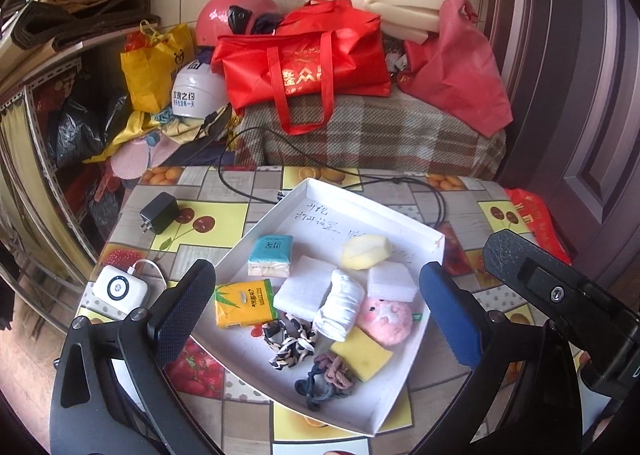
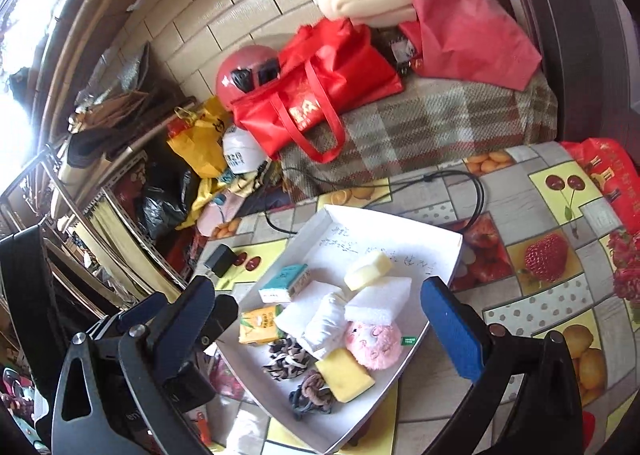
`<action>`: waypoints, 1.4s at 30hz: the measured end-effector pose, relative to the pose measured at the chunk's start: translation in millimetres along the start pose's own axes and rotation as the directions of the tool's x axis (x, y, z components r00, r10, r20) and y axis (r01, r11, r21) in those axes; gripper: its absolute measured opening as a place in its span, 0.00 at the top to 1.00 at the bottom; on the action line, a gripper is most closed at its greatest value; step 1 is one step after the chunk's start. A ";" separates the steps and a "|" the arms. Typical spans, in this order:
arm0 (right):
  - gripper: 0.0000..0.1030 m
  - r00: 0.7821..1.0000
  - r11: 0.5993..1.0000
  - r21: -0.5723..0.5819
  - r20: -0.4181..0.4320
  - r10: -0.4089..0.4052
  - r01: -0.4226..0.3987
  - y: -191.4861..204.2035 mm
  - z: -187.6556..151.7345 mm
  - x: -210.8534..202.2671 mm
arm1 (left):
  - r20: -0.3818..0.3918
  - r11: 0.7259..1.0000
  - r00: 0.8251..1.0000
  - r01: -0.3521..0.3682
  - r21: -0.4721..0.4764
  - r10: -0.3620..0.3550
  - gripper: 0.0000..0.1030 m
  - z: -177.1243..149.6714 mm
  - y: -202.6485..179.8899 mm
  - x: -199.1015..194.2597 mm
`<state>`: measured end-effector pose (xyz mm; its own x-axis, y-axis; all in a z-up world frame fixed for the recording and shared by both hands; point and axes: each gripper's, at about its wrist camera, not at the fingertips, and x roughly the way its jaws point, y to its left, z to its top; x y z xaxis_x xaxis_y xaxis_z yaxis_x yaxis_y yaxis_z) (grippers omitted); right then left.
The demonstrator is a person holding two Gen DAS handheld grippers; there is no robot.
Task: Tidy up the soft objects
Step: 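Lift both tools away from the tray toward the remaining items, then grasp the braided rope toy with the left tool while the right tool grasps the red plush apple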
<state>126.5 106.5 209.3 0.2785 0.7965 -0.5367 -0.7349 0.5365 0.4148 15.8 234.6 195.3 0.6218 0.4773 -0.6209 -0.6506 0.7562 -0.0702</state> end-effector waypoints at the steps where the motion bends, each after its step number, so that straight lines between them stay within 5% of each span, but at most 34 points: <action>1: 0.00 1.000 1.000 -0.001 0.007 0.004 -0.004 1.6 0.4 -4.4 | 0.008 1.000 1.000 0.001 0.000 -0.001 0.00 0.2 -1.1 -5.9; 19: 0.00 0.987 0.994 -0.102 0.149 0.063 -0.048 34.2 2.0 -91.3 | 0.129 0.997 0.989 0.072 0.012 -0.073 0.00 1.6 -11.4 -95.5; 26: 0.00 0.940 0.960 -0.268 0.340 0.012 0.084 50.4 7.1 -159.3 | 0.239 0.995 0.966 0.088 0.044 -0.096 0.00 11.9 -19.9 -145.5; 30: 0.00 0.902 0.954 -0.230 0.424 -0.081 0.194 40.7 7.4 -192.4 | 0.295 0.988 0.943 0.150 0.036 -0.154 0.00 9.5 -23.3 -167.2; 33: 0.00 0.888 0.949 -0.191 0.436 -0.146 0.249 23.2 7.3 -206.9 | 0.264 0.974 0.939 0.224 0.017 -0.221 0.00 5.2 -28.2 -164.6; 39: 0.00 0.853 0.943 -0.086 0.459 -0.250 0.323 -23.6 -9.1 -229.3 | 0.176 0.957 0.944 0.258 0.132 -0.279 0.00 -20.5 -64.9 -141.7; 42: 0.00 0.864 0.940 -0.041 0.409 -0.293 0.338 -50.7 -23.9 -230.5 | 0.105 0.935 0.942 0.294 0.197 -0.318 0.00 -42.5 -87.1 -121.7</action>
<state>84.8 -111.0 294.5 0.7087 0.6454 -0.2851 -0.6222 0.7622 0.1787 -21.7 91.7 243.7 0.8387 0.2561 -0.4806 -0.3400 0.9356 -0.0947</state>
